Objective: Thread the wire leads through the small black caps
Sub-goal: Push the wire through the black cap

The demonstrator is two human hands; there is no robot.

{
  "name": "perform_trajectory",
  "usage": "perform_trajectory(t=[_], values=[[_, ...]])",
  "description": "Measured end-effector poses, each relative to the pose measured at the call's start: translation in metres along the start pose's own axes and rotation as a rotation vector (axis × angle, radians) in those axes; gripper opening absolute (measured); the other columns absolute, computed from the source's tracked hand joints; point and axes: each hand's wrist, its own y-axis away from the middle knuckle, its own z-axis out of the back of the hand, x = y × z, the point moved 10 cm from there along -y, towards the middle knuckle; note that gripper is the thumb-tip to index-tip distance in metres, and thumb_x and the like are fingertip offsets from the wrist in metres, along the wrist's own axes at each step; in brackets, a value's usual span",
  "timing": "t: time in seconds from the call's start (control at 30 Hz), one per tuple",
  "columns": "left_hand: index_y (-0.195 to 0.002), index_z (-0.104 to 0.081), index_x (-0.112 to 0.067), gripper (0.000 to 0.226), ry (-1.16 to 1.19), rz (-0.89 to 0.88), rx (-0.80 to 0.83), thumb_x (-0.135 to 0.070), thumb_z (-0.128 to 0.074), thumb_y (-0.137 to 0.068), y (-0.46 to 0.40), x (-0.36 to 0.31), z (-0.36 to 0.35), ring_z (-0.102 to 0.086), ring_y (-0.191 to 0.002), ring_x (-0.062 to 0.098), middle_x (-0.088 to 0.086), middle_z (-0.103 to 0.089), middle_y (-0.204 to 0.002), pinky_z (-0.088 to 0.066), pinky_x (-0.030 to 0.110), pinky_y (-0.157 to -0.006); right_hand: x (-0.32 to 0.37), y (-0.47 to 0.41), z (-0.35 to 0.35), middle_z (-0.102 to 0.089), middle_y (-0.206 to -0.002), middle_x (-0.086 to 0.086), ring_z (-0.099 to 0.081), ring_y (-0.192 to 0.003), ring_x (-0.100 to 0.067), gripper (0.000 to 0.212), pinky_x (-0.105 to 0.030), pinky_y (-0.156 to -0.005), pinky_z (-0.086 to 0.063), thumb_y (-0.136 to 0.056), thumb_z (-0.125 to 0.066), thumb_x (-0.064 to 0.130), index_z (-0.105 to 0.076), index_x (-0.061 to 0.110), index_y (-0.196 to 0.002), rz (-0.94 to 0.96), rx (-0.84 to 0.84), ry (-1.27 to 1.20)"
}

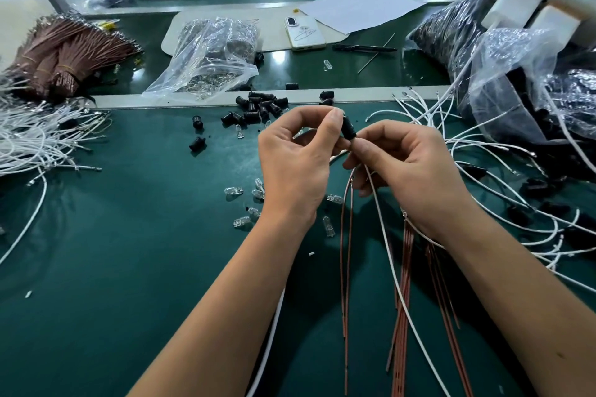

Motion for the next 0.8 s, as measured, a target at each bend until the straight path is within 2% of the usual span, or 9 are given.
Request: perform_trajectory(t=[0.13, 0.37, 0.63, 0.8], values=[[-0.083, -0.068, 0.000, 0.010, -0.015, 0.013, 0.053, -0.001, -0.068, -0.092, -0.002, 0.000, -0.004, -0.061, -0.057, 0.010, 0.005, -0.066, -0.070, -0.053, 0.023, -0.061, 0.000, 0.000, 0.000, -0.075, -0.078, -0.013, -0.069, -0.061, -0.022, 0.007, -0.031, -0.058, -0.058, -0.098, -0.069, 0.010, -0.072, 0.005, -0.094, 0.020, 0.025, 0.050], [-0.076, -0.069, -0.013, 0.019, -0.036, 0.043, 0.099, -0.001, -0.068, -0.090, -0.002, 0.000, -0.006, -0.063, -0.057, 0.012, 0.004, -0.066, -0.068, -0.051, 0.020, -0.060, 0.001, -0.001, -0.001, -0.074, -0.078, -0.013, -0.067, -0.062, -0.022, 0.008, -0.034, -0.060, -0.060, -0.099, -0.067, 0.011, -0.071, 0.007, -0.094, 0.056, 0.043, 0.085], [-0.077, -0.067, -0.006, 0.014, -0.082, -0.047, 0.081, 0.000, -0.067, -0.089, -0.002, -0.009, -0.004, -0.063, -0.054, 0.012, 0.001, -0.065, -0.066, -0.052, 0.023, -0.058, 0.001, -0.001, -0.003, -0.073, -0.077, -0.014, -0.067, -0.061, -0.023, 0.009, -0.033, -0.059, -0.059, -0.100, -0.066, 0.008, -0.071, 0.002, -0.095, 0.066, 0.054, 0.076], [-0.074, -0.066, -0.012, 0.015, -0.130, -0.093, 0.051, -0.003, -0.067, -0.086, 0.000, -0.012, -0.002, -0.062, -0.054, 0.013, -0.004, -0.065, -0.066, -0.052, 0.024, -0.056, 0.000, -0.001, -0.005, -0.073, -0.077, -0.013, -0.069, -0.061, -0.023, 0.008, -0.032, -0.058, -0.058, -0.099, -0.068, 0.008, -0.072, 0.003, -0.095, 0.069, 0.057, 0.059]])
